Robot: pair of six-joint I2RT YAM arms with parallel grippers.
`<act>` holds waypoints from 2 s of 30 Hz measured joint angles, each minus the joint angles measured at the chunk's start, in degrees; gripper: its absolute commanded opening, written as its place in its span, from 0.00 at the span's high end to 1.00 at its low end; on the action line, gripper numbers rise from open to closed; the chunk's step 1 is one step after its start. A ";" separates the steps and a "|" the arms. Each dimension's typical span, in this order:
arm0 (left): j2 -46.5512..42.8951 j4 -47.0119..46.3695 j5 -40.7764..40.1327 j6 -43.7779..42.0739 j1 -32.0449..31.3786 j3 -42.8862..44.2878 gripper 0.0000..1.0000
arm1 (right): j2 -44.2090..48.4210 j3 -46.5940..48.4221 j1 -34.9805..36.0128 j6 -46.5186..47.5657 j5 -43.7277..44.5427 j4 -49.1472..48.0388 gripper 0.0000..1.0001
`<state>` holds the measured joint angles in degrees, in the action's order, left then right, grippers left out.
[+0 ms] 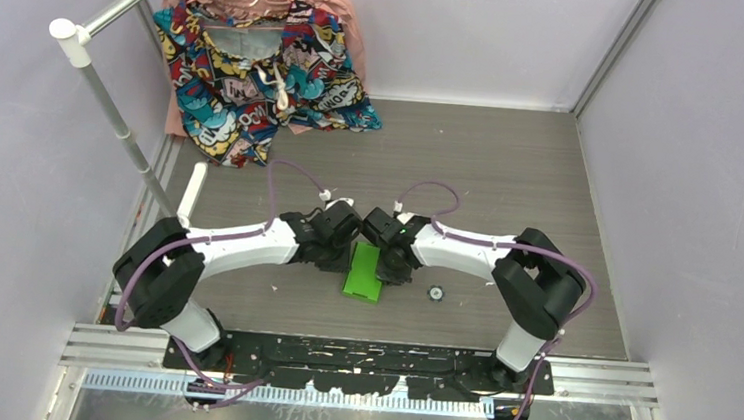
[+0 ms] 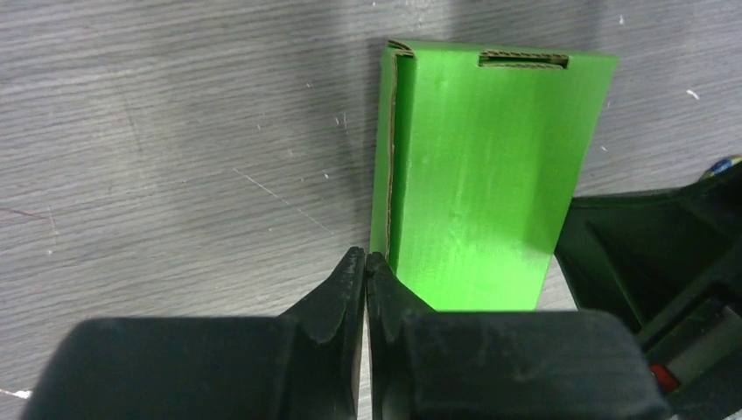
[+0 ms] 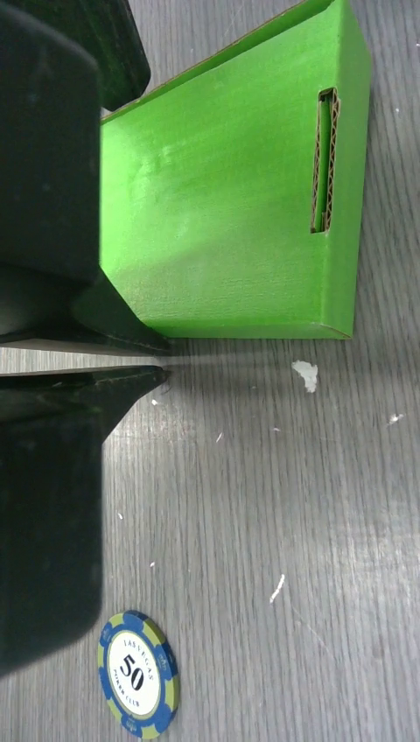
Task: Fold the paper box
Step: Close the paper box at the center of the board, then move the paper box to the center of the board.
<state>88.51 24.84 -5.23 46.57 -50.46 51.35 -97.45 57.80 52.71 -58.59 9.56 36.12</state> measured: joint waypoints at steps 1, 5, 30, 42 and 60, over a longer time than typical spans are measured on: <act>0.22 0.04 -0.07 0.15 -0.13 0.22 0.93 | -0.02 0.09 -0.17 0.04 -0.11 0.15 0.85; 0.42 0.72 -0.15 1.18 -0.15 0.66 0.94 | -0.07 0.07 -0.28 0.00 -0.48 0.24 0.85; -1.86 17.20 -8.68 -0.39 -4.00 16.72 0.95 | -15.43 -10.64 -1.42 -11.02 -35.19 -64.94 0.81; 4.87 14.36 -0.68 0.02 -8.09 27.28 0.95 | -8.66 -15.37 -6.71 -8.41 -37.20 -56.94 0.81; -14.40 14.95 -0.76 -9.77 30.27 18.34 0.79 | -0.79 12.33 -7.43 12.35 -21.00 -11.23 0.74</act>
<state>74.11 39.79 -6.00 36.80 -20.18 69.69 -98.24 70.13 45.28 -46.24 -11.44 24.88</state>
